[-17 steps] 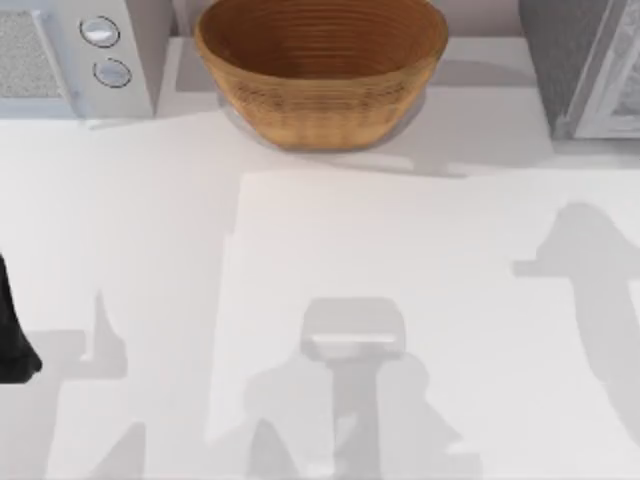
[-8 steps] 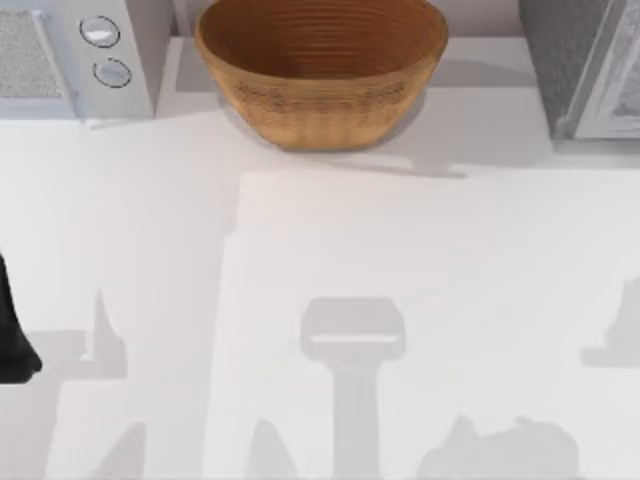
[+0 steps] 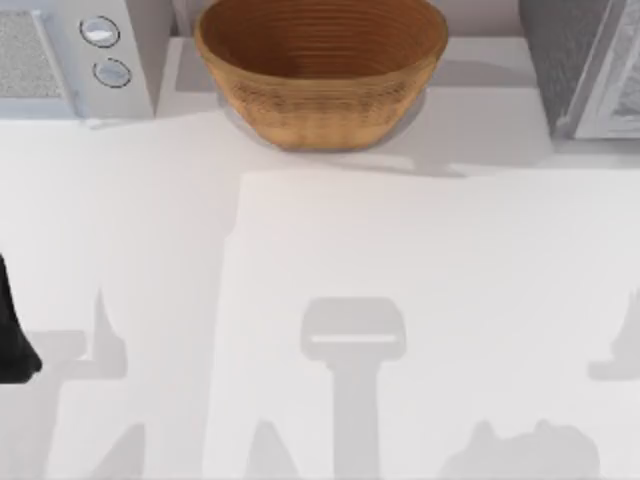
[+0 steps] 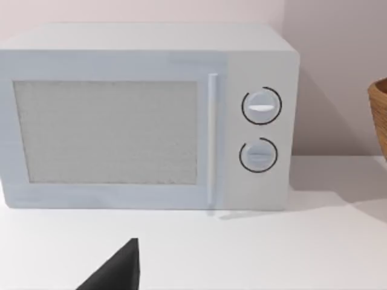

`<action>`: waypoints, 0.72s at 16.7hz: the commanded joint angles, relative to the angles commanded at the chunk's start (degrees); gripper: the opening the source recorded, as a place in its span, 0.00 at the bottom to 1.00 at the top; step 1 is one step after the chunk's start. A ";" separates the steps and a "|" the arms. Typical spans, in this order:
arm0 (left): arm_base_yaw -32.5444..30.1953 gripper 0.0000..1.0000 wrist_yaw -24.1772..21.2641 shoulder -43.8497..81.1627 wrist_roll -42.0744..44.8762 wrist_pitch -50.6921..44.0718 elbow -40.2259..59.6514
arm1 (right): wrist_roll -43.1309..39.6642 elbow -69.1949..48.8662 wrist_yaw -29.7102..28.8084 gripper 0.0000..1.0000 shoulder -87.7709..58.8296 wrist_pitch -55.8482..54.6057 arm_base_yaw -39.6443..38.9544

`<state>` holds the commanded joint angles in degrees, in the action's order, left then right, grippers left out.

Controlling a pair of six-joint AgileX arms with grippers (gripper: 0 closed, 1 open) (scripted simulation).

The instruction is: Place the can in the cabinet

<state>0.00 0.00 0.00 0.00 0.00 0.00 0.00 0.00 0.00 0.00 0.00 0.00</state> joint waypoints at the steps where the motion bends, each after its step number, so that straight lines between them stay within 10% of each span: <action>1: 0.00 1.00 0.00 0.00 0.00 0.00 0.00 | 0.10 -0.12 -0.07 0.00 -0.23 -0.09 -0.17; 12: 0.00 1.00 0.00 0.00 0.00 0.00 0.00 | 0.22 -25.03 -2.41 0.00 -19.81 6.42 -3.29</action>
<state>0.00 0.00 0.00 0.00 0.00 0.00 0.22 -25.03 -2.41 -19.81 6.42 -3.29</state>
